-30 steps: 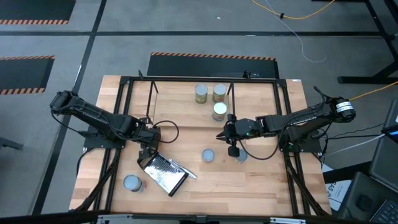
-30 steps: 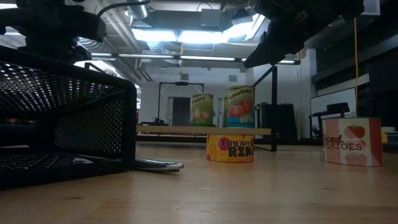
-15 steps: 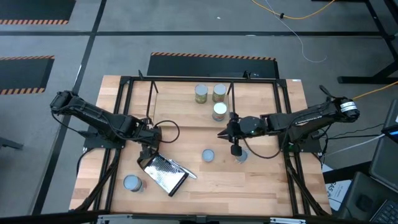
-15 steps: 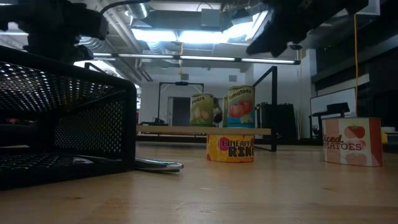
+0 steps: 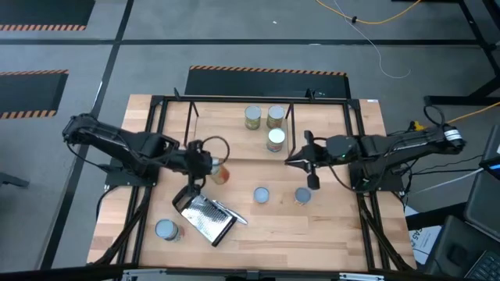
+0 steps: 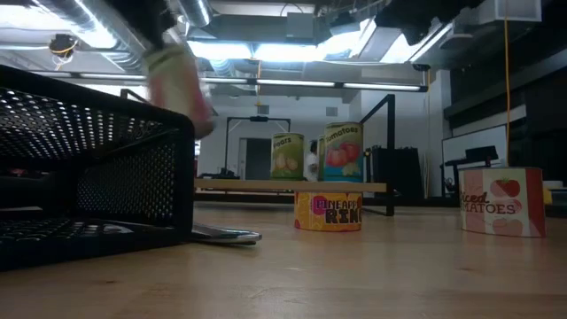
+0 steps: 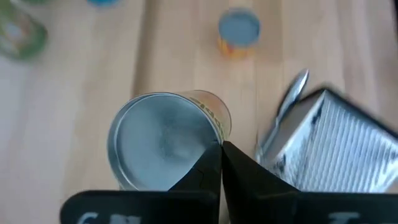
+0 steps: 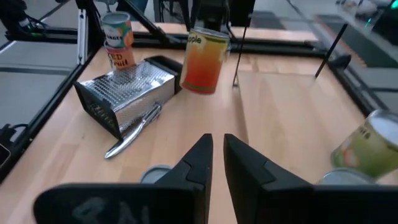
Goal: Pick and place cans onto a shelf
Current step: Put the canned pineapple on the shelf
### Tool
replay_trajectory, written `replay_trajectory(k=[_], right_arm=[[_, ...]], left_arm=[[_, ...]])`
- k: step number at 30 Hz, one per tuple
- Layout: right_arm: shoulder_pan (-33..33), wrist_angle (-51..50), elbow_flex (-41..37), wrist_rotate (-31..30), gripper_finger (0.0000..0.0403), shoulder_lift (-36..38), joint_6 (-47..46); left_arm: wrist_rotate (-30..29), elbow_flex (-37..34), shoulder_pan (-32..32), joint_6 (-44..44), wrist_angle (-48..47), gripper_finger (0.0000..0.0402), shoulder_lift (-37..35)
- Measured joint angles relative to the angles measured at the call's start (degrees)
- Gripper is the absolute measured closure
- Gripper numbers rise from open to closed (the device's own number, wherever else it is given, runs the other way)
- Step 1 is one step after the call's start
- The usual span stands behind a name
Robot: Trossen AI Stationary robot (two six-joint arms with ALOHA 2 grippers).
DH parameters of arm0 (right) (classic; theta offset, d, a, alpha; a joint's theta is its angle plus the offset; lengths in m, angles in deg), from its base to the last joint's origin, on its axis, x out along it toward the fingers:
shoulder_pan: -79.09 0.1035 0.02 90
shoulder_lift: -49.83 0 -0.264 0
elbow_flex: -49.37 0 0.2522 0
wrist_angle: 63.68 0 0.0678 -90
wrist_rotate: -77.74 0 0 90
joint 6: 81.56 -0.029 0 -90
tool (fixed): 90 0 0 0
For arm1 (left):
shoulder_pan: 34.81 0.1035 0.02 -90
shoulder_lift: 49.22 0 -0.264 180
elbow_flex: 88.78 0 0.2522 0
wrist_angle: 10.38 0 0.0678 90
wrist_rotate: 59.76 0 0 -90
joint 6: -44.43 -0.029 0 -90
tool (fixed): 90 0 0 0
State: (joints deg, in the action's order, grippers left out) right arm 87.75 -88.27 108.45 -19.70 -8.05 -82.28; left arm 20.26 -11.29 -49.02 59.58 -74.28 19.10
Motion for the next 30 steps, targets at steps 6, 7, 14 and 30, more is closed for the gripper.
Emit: replay_trajectory(k=[6,7,14,30], right_arm=[[-0.04,0.27,0.00,-0.38,0.0357,1.43,2.74],[-0.04,0.26,0.00,-0.41,0.0357,1.43,2.74],[-0.11,0.02,0.00,-0.46,0.0357,1.43,2.72],[-0.11,-1.05,0.00,-0.48,0.0357,1.41,2.56]], left_arm=[[1.07,5.52,4.54,-9.38,2.51,0.0401,2.12],[1.56,6.77,5.49,-11.22,2.36,0.0401,3.26],[5.54,17.58,11.75,-23.27,1.66,0.0401,14.54],[6.25,35.91,22.62,-38.23,-4.85,0.0401,37.65]])
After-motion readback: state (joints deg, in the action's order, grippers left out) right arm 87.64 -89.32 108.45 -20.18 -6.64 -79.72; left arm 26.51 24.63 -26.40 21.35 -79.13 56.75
